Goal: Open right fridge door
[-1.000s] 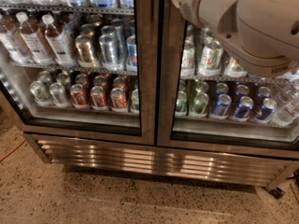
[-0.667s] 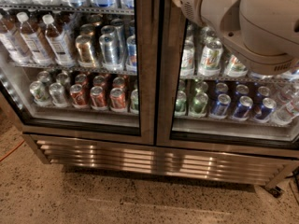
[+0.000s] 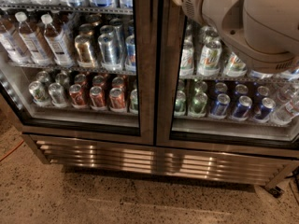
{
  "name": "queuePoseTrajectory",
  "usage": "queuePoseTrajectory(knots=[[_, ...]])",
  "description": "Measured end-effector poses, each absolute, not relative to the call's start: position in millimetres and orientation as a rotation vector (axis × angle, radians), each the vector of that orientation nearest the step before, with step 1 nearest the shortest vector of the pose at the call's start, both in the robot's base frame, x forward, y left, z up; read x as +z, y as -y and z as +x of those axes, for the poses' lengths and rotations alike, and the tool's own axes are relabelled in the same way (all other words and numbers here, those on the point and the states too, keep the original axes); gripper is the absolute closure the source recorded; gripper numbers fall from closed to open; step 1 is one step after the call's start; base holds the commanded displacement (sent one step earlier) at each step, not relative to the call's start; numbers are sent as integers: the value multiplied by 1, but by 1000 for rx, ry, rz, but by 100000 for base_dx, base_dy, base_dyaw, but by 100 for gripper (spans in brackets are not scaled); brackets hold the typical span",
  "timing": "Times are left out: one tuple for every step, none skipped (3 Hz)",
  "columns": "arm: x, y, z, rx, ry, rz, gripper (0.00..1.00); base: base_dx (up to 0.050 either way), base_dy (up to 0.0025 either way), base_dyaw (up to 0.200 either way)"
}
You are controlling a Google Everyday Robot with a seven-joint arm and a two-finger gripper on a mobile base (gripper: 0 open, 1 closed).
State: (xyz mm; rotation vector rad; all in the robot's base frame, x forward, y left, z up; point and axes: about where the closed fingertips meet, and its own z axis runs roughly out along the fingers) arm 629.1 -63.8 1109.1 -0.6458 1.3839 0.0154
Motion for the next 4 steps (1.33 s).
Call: queuePoseTrajectory(knots=[[1117,67,625,98,-1351,-619,100,0,0,0],[1117,68,625,98,-1347,-624,100,0,0,0],[1116,68,625,98,-1347,-624,100,0,0,0],[1116,69,625,99,-1347,-627,100,0,0,0]])
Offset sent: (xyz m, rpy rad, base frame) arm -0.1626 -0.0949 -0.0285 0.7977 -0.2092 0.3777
